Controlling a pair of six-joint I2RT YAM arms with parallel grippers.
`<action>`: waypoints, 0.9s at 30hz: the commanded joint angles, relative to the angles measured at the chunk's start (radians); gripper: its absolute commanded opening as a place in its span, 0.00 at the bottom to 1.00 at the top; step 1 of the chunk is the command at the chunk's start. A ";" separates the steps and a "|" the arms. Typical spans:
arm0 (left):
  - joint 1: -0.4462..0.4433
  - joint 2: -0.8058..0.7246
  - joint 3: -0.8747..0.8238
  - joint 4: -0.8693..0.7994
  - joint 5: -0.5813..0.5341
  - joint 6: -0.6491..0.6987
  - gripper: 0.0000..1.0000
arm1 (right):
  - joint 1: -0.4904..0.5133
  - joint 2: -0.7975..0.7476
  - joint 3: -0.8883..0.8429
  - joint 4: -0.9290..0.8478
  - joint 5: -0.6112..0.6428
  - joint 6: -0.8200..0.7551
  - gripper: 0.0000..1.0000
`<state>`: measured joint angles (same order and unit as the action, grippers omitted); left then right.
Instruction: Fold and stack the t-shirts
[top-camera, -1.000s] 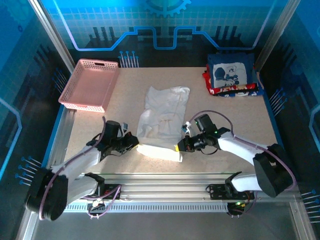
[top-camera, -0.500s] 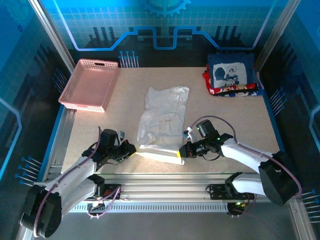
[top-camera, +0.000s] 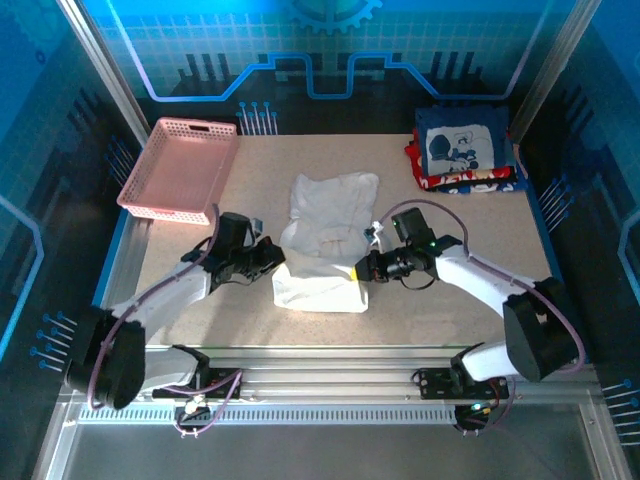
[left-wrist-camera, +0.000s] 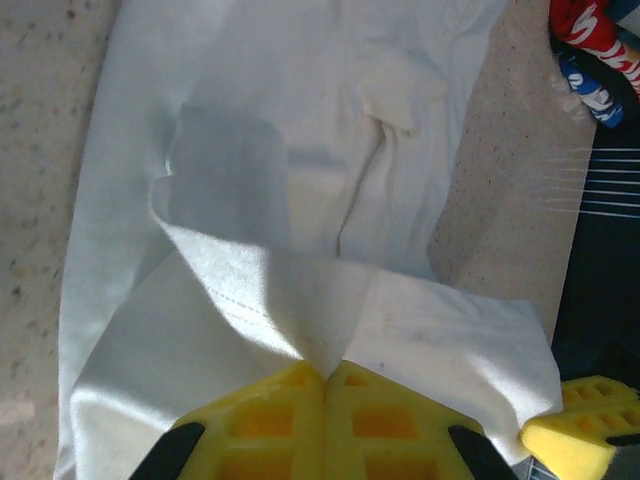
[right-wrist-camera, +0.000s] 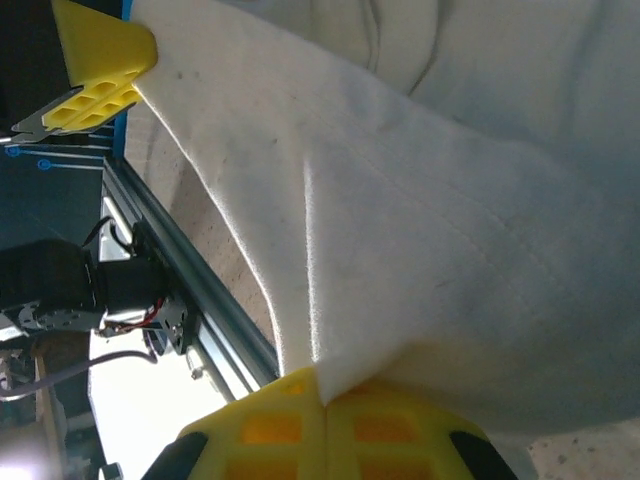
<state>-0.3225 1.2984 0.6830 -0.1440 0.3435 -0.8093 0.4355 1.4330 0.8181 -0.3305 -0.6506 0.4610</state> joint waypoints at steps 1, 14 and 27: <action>0.009 0.082 0.041 0.016 -0.021 0.036 0.00 | -0.021 0.067 0.053 -0.057 -0.031 -0.061 0.00; 0.034 0.200 0.081 0.093 -0.062 0.020 0.37 | -0.052 0.145 0.105 -0.085 0.098 -0.071 0.02; 0.020 0.208 0.079 -0.011 -0.044 0.035 0.68 | -0.052 0.181 0.114 -0.068 0.075 -0.067 0.03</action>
<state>-0.2939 1.4738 0.7345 -0.1089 0.2924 -0.7898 0.3969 1.6089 0.9237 -0.3954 -0.5720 0.4095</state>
